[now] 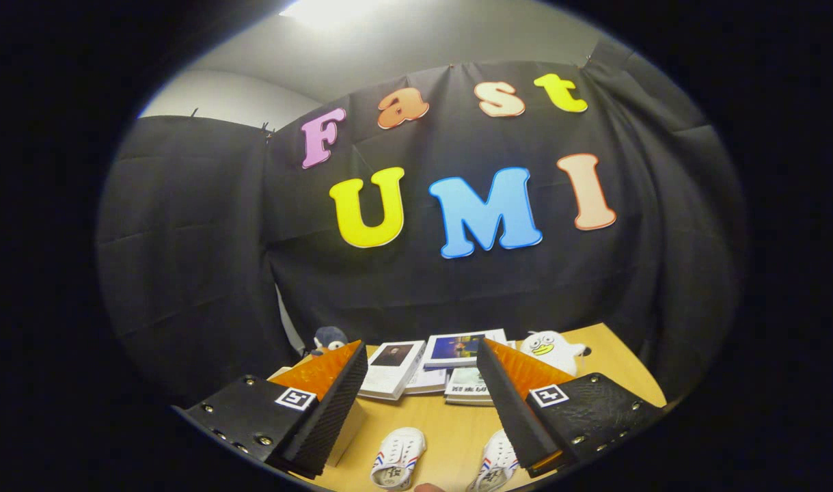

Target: Open the storage box then place both shoes into the box .Put the left shoe in first, then the right shoe, with the right side of both shoes facing outward in a uniform manner.

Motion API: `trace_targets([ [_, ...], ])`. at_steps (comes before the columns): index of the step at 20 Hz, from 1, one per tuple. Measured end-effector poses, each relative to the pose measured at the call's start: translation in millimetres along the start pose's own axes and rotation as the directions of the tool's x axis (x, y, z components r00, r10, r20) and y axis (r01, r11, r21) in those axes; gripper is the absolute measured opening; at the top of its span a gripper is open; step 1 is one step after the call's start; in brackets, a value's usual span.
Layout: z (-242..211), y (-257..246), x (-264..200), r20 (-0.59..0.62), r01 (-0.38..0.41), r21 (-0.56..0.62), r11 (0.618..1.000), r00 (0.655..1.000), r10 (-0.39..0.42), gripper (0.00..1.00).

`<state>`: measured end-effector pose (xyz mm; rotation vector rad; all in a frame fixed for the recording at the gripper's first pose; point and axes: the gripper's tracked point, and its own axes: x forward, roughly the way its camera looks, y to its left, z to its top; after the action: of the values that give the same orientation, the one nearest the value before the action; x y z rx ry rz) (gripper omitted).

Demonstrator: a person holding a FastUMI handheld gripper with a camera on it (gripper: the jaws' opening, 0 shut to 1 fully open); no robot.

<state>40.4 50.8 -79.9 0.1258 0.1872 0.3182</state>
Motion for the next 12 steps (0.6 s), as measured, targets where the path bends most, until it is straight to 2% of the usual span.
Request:
trace_targets([
  [2, -25, 23, 12, -0.075, -0.079, 0.041, 0.996, 0.994, 0.082, 0.98],
  [5, -64, 56, 25, -0.182, -0.186, 0.117, 0.976, 0.962, 0.205, 0.98],
  [9, -106, 88, 38, -0.291, -0.264, 0.187, 0.946, 0.905, 0.31, 0.98],
  [12, -139, 106, 44, -0.362, -0.274, 0.319, 0.907, 0.85, 0.384, 0.98],
])
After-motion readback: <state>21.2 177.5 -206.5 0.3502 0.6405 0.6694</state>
